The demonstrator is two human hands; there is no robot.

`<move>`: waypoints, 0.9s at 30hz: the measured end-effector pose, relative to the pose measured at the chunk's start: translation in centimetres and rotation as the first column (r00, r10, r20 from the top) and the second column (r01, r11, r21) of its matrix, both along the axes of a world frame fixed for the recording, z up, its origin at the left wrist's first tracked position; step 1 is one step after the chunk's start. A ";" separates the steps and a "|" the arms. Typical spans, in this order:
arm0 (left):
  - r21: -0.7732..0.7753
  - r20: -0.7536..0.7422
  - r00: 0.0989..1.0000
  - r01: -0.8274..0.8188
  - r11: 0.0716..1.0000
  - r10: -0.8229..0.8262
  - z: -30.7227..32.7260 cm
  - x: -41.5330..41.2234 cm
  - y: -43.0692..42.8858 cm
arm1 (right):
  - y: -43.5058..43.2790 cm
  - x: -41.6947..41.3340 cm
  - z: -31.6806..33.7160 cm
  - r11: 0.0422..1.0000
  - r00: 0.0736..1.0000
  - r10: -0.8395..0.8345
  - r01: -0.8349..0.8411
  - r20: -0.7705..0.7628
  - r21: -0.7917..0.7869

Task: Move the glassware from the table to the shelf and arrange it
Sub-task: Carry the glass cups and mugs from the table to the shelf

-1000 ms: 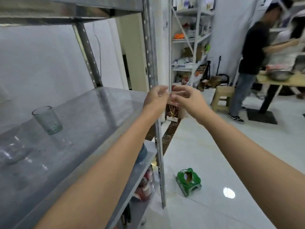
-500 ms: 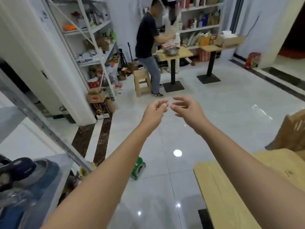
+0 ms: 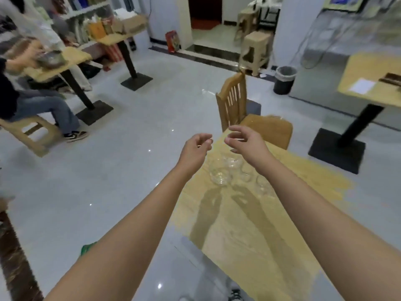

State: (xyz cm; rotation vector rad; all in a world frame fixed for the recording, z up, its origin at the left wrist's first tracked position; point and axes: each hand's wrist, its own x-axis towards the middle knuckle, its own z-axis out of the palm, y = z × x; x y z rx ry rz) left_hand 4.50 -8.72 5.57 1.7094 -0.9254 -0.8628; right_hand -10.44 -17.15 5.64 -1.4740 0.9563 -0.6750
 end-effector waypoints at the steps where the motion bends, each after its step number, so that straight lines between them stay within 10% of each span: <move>1: 0.008 -0.008 0.999 0.045 0.999 -0.045 -0.7 -1.3 -1.1 | -0.5 -1.8 -0.5 0.998 0.998 -0.058 0.059 -0.024 0.006; 16: 0.310 0.070 0.885 0.419 0.853 -0.460 -14.3 -14.5 -8.5 | -2.0 -15.1 -15.6 0.898 0.821 -0.372 0.437 -0.432 0.057; 22: 0.440 0.549 0.603 0.380 0.814 -0.578 -17.4 -16.4 -12.2 | -4.4 -15.5 -20.5 0.923 0.812 -0.300 0.379 -0.500 0.062; 27: 0.561 0.609 0.424 0.367 0.742 -0.671 -19.7 -16.9 -13.7 | -5.7 -15.8 -23.2 0.931 0.803 -0.254 0.355 -0.539 0.091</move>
